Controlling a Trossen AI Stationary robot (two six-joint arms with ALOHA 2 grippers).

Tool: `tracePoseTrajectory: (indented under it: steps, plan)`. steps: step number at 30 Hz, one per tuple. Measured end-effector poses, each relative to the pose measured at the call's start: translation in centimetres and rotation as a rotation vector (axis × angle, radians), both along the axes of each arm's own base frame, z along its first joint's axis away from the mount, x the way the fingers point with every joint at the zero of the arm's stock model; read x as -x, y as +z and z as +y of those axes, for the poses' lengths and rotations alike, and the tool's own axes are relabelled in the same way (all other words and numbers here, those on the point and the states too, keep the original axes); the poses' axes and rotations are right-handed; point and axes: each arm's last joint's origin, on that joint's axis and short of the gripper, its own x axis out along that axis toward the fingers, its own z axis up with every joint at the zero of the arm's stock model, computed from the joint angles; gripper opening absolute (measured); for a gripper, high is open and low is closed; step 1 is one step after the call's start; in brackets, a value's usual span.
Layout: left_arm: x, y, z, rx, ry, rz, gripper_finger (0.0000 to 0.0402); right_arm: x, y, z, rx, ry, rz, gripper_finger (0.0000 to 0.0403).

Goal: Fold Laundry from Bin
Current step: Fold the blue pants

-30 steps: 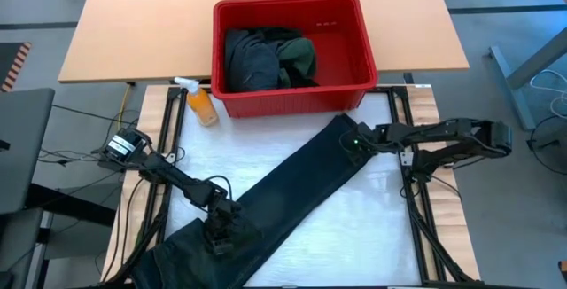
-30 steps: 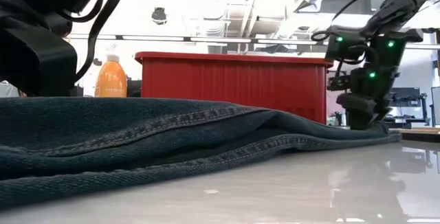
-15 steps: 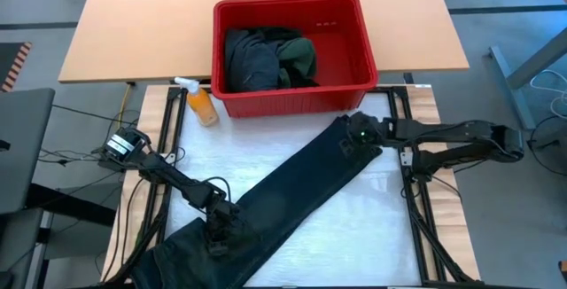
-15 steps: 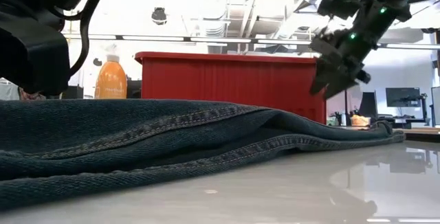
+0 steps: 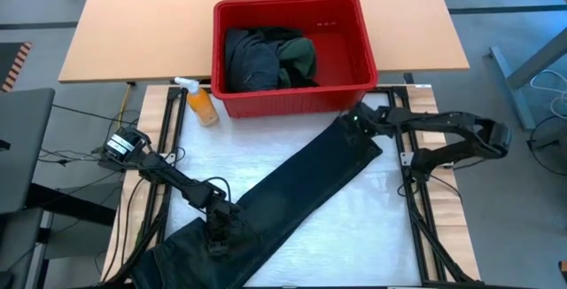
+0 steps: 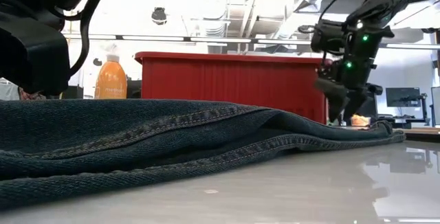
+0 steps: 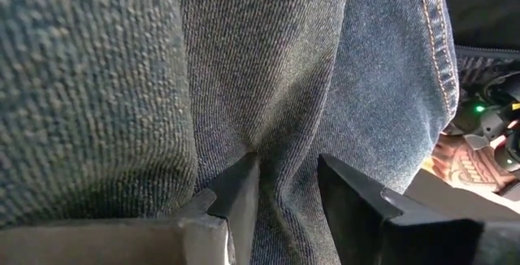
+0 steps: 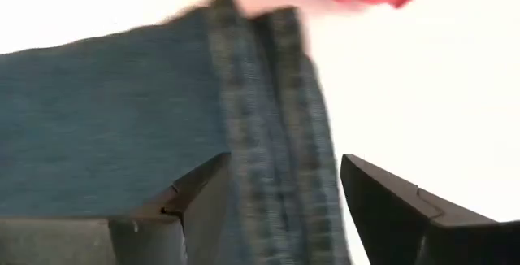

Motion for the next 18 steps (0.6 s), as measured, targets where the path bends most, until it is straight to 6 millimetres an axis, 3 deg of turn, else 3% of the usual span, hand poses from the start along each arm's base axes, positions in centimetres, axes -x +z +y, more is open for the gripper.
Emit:
tracePoseTrajectory:
  steps: [12,18]
  plan:
    - [0.1,0.0,-0.2,0.01,0.002,0.013,0.0123,2.6,-4.1,-0.1,-0.141,0.037,-0.065,0.026]
    - [0.0,0.1,-0.1,0.025,0.001,0.017,0.0123,2.3,-4.8,0.4,-0.175,0.122,-0.156,0.026]
